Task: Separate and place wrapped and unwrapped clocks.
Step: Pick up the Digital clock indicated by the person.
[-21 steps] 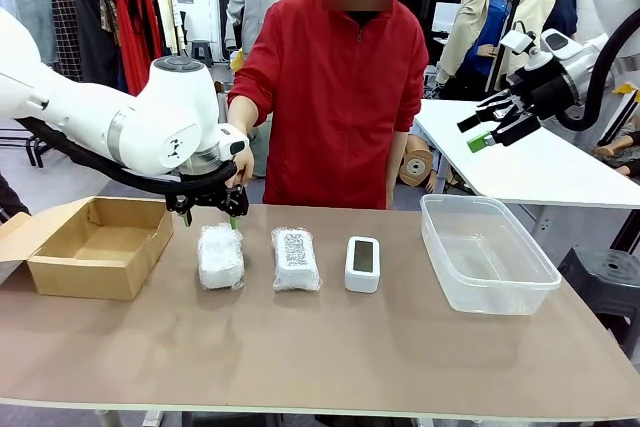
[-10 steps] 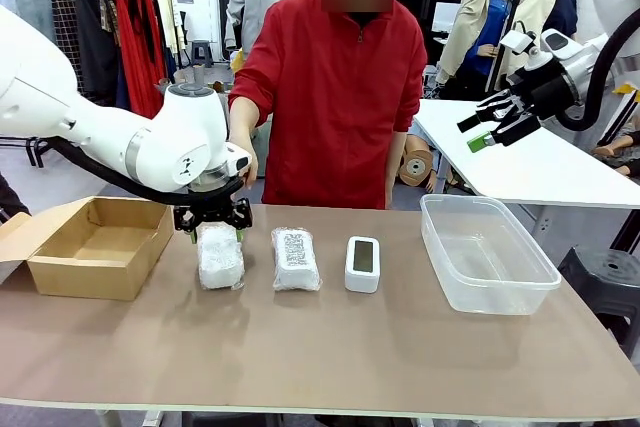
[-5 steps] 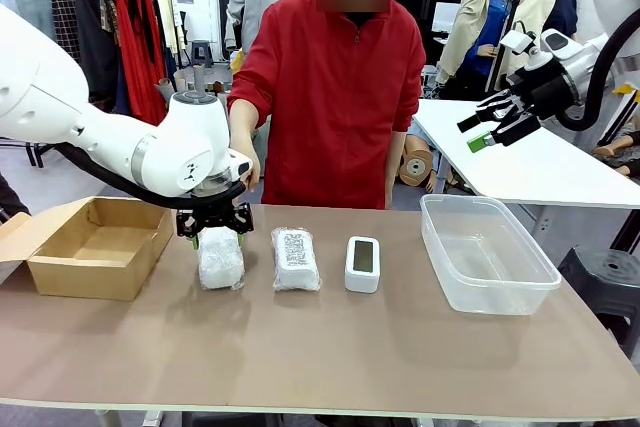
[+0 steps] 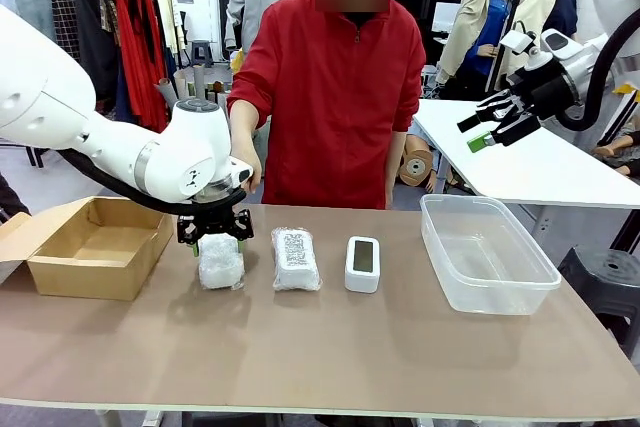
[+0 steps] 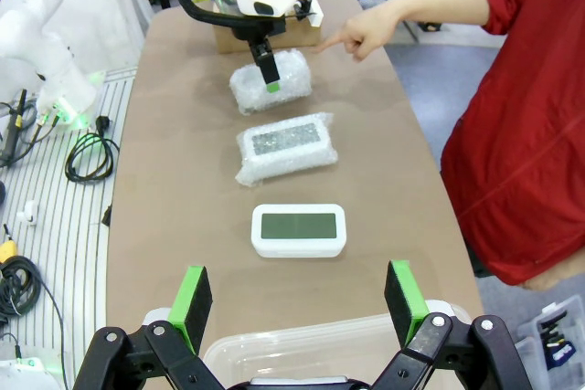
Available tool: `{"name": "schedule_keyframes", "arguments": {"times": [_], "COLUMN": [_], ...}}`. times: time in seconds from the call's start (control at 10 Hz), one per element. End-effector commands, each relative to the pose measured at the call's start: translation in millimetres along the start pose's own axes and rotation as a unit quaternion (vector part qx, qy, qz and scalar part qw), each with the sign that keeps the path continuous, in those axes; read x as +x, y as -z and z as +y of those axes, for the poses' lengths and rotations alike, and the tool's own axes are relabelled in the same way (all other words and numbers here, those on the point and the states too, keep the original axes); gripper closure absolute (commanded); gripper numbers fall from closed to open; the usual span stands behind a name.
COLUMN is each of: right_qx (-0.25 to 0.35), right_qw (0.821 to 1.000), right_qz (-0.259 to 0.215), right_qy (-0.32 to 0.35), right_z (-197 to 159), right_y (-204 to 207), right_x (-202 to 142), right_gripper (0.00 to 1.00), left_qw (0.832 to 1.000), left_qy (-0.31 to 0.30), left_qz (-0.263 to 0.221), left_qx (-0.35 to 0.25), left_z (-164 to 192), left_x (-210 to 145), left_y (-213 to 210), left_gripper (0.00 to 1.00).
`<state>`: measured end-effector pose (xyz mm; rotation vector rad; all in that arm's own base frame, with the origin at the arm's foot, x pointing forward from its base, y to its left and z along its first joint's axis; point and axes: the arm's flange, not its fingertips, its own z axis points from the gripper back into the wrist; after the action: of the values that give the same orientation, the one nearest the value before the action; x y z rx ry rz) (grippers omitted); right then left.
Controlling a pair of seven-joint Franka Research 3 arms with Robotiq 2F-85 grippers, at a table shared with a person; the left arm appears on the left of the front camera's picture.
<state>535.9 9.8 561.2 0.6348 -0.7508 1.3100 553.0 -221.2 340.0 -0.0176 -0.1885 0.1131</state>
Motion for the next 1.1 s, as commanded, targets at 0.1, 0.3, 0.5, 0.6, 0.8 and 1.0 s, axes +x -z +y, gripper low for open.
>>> {"name": "schedule_keyframes", "arguments": {"times": [0.1, 0.3, 0.5, 0.6, 0.8, 1.0], "right_qx": [0.000, 0.000, 0.000, 0.000, 0.000, 0.000], "right_qw": [1.000, 1.000, 1.000, 1.000, 1.000, 1.000], "right_qz": [0.001, 0.001, 0.001, 0.001, 0.001, 0.001], "right_qy": [-0.001, -0.001, -0.001, -0.001, -0.001, -0.001], "right_z": [0.2, 0.2, 0.2, 0.2, 0.2, 0.2], "right_y": [-0.8, -0.8, -0.8, -0.8, -0.8, -0.8], "right_x": [0.6, 0.6, 0.6, 0.6, 0.6, 0.6], "right_gripper": [0.00, 0.00, 0.00, 0.00, 0.00, 0.00], "left_qw": [1.000, 1.000, 0.999, 0.999, 0.999, 0.999], "left_qy": [-0.014, -0.016, -0.018, -0.015, 0.002, 0.005], "left_qz": [0.010, 0.019, 0.028, 0.030, 0.018, 0.018], "left_qx": [0.005, 0.008, 0.010, 0.011, 0.036, 0.038], "left_z": [-3.6, -2.7, -1.4, -1.3, -1.6, -1.1], "left_x": [5.3, 7.5, 8.6, 9.0, 7.2, 6.8], "left_y": [5.5, 12.7, 19.5, 21.3, 23.6, 23.1], "left_gripper": [0.00, 0.00, 0.00, 0.00, 0.20, 0.59]}}
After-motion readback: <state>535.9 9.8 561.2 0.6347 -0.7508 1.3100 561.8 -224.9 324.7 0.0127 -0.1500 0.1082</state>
